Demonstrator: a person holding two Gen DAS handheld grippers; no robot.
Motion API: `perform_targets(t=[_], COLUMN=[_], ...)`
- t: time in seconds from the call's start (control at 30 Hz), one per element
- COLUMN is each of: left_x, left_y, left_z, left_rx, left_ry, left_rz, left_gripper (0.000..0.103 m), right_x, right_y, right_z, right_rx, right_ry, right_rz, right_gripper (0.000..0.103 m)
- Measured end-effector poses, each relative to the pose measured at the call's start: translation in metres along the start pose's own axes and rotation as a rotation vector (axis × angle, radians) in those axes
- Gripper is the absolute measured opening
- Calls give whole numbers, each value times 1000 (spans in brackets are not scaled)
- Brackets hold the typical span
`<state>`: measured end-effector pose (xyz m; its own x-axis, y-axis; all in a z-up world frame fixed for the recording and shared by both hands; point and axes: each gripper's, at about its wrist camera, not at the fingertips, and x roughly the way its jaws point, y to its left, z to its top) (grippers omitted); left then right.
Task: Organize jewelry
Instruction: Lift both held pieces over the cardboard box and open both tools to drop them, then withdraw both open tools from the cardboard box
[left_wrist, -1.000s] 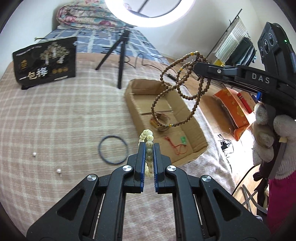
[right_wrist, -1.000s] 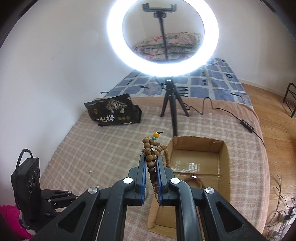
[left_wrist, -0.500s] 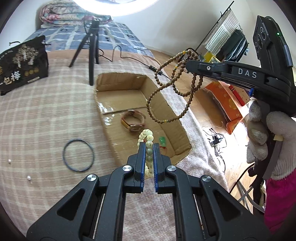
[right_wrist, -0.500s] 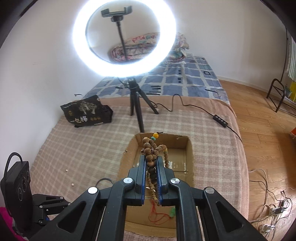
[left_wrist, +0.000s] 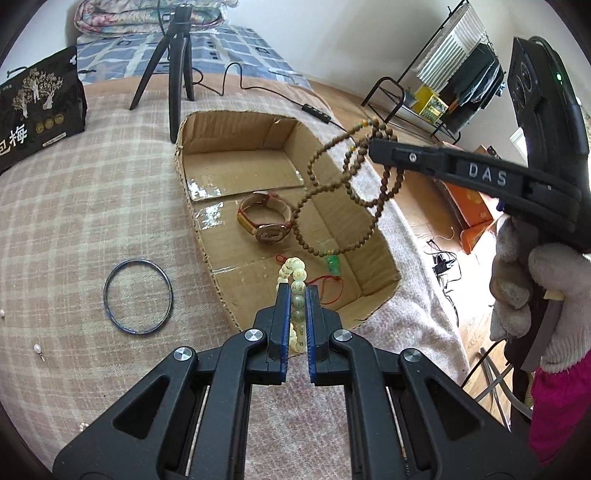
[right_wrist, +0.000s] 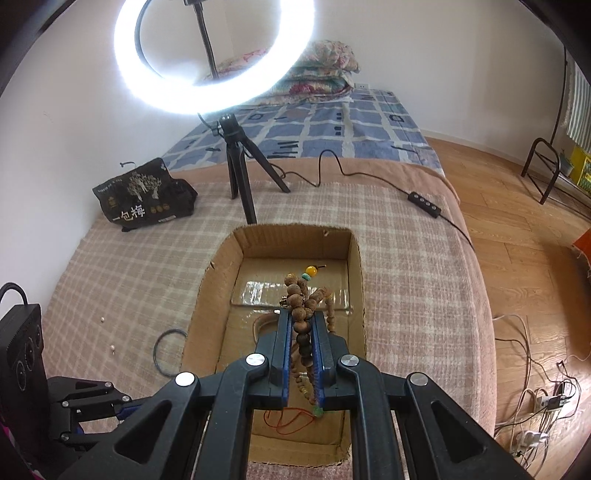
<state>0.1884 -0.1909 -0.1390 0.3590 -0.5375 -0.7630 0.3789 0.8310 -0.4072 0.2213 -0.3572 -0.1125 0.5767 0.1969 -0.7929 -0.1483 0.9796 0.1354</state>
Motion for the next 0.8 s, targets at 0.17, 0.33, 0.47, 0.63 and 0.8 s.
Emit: perform_targets(t=[0.17, 0.33, 0.47, 0.63, 0.8], left_x=[4, 3, 2, -4, -11], left_y=[5, 4, 5, 10, 15], left_z=[0, 0, 0, -3, -6], left_rx=[-7, -2, 6, 9, 12], left_ry=[9, 3, 3, 0, -6], left_rz=[7, 3, 12, 31, 44], left_gripper=[5, 5, 5, 5, 5], right_x=[9, 12, 9, 7, 3], right_y=[0, 3, 3, 3, 7], right_z=[-7, -10, -11, -15, -19], right_rx=[4, 0, 5, 18, 23], right_ry=[26, 38, 27, 25, 17], right_rz=[13, 13, -2, -3, -13], right_gripper=[8, 16, 33, 43, 53])
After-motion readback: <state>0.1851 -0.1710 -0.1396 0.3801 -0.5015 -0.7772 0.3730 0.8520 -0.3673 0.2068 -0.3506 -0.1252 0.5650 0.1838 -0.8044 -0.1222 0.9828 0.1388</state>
